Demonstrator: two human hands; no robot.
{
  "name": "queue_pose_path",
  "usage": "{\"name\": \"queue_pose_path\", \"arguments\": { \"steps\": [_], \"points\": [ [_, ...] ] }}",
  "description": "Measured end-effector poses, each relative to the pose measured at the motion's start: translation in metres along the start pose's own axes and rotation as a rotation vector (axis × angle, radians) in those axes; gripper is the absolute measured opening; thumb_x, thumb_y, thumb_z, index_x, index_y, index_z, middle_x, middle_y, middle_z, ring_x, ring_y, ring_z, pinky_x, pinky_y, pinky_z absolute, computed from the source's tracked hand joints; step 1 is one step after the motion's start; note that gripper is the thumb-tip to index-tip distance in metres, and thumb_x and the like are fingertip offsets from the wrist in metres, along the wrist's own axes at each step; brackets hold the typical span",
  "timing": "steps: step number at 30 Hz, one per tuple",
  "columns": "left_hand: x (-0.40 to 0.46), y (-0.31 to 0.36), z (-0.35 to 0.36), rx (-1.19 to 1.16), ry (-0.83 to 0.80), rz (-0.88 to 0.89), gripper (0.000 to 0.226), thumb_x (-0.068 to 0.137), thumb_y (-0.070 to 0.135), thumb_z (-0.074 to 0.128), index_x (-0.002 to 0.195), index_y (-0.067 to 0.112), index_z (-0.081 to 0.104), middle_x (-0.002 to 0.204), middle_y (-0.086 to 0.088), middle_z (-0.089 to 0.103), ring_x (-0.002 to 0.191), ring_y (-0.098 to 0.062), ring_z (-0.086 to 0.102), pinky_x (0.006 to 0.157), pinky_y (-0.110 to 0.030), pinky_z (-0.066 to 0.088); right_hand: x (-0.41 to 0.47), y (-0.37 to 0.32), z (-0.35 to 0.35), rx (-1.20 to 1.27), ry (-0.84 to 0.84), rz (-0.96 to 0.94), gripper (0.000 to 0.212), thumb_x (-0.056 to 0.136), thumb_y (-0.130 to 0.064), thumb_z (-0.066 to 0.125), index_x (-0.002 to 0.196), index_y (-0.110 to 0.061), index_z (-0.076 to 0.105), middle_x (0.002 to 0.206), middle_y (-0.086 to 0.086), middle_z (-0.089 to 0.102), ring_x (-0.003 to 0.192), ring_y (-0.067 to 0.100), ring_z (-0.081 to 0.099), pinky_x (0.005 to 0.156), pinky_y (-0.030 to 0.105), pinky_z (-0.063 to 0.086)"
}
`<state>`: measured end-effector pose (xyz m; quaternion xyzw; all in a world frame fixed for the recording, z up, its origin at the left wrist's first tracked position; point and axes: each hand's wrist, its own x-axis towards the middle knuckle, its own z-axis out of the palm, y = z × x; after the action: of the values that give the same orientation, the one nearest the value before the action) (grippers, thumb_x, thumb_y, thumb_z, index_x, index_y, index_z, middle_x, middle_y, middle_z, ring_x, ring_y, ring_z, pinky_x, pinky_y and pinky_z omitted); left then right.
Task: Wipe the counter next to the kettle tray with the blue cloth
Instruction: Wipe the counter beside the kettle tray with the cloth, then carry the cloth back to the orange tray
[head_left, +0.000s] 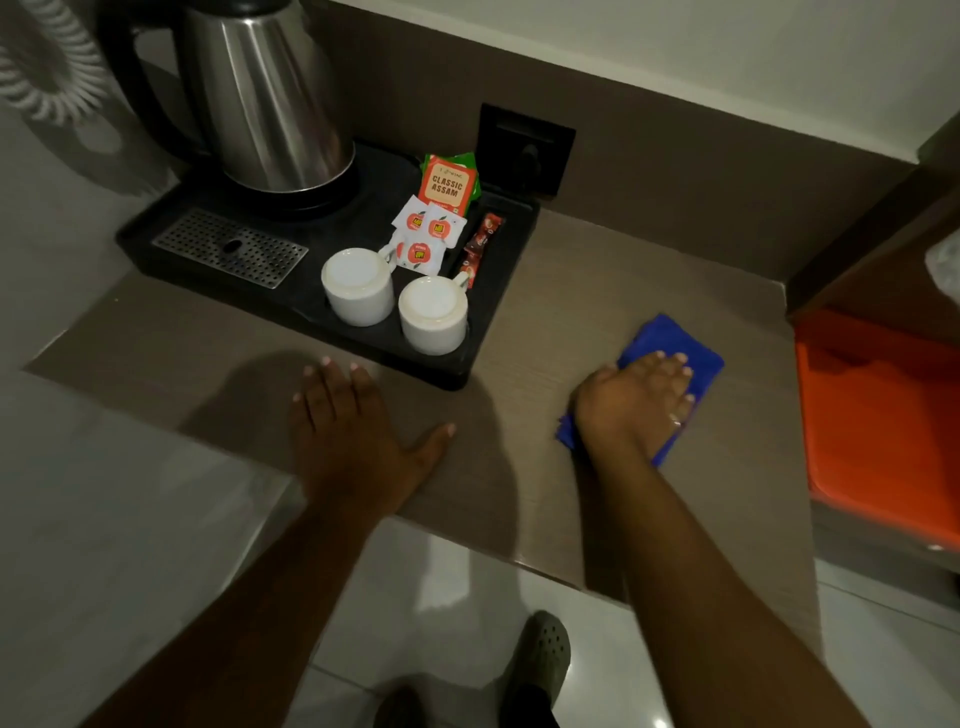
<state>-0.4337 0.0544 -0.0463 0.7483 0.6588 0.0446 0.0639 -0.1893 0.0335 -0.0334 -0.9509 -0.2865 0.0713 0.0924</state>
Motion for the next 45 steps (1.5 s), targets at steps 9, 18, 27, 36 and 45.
{"name": "queue_pose_path", "arguments": {
  "steps": [9,18,27,36,45],
  "points": [
    [-0.001,0.002,-0.002,0.027,-0.007,0.002,0.127,0.065,0.093,0.021,0.15,-0.001,0.021,0.158,-0.031,0.018,0.146,-0.045,0.018,0.117,-0.057,0.018,-0.067,0.01,-0.004,-0.023,-0.137,-0.864,0.063,0.096,-0.045,0.033,0.149,-0.013,0.022,0.159,0.008,0.017,0.147,0.024,0.01,0.117,0.038,0.002],
    [-0.002,-0.002,0.003,-0.024,0.048,0.057,0.122,0.07,0.089,0.03,0.144,-0.008,0.03,0.151,-0.038,0.027,0.14,-0.051,0.025,0.113,-0.062,0.022,-0.071,0.127,-0.022,0.029,0.042,-0.157,0.066,0.095,-0.044,0.024,0.148,-0.006,0.018,0.159,0.016,0.015,0.146,0.03,0.009,0.118,0.048,0.009],
    [-0.007,-0.01,0.0,0.008,0.059,0.148,0.113,0.079,0.083,0.034,0.14,-0.013,0.035,0.146,-0.042,0.033,0.137,-0.055,0.031,0.111,-0.061,0.024,-0.109,0.105,-0.022,-0.02,-0.096,-0.539,0.065,0.096,-0.048,0.018,0.15,-0.011,0.012,0.16,0.009,0.009,0.147,0.023,0.002,0.117,0.04,0.0],
    [-0.07,0.025,-0.002,-0.054,-0.12,0.287,0.092,0.092,0.069,0.027,0.133,-0.012,0.047,0.138,-0.04,0.046,0.126,-0.054,0.047,0.104,-0.06,0.037,-0.092,0.146,-0.031,0.056,-0.007,-0.377,0.05,0.096,-0.018,0.042,0.143,-0.004,0.034,0.153,0.017,0.032,0.143,0.031,0.025,0.118,0.046,0.014],
    [-0.071,0.144,-0.006,-0.072,-0.199,0.597,0.092,0.092,0.072,0.019,0.139,-0.003,0.046,0.142,-0.029,0.05,0.13,-0.044,0.051,0.105,-0.056,0.036,-0.071,0.186,-0.082,0.704,-0.157,-0.219,0.035,0.099,-0.016,0.042,0.134,-0.015,0.05,0.134,0.003,0.056,0.123,0.014,0.05,0.106,0.03,0.038]
  ]
}}
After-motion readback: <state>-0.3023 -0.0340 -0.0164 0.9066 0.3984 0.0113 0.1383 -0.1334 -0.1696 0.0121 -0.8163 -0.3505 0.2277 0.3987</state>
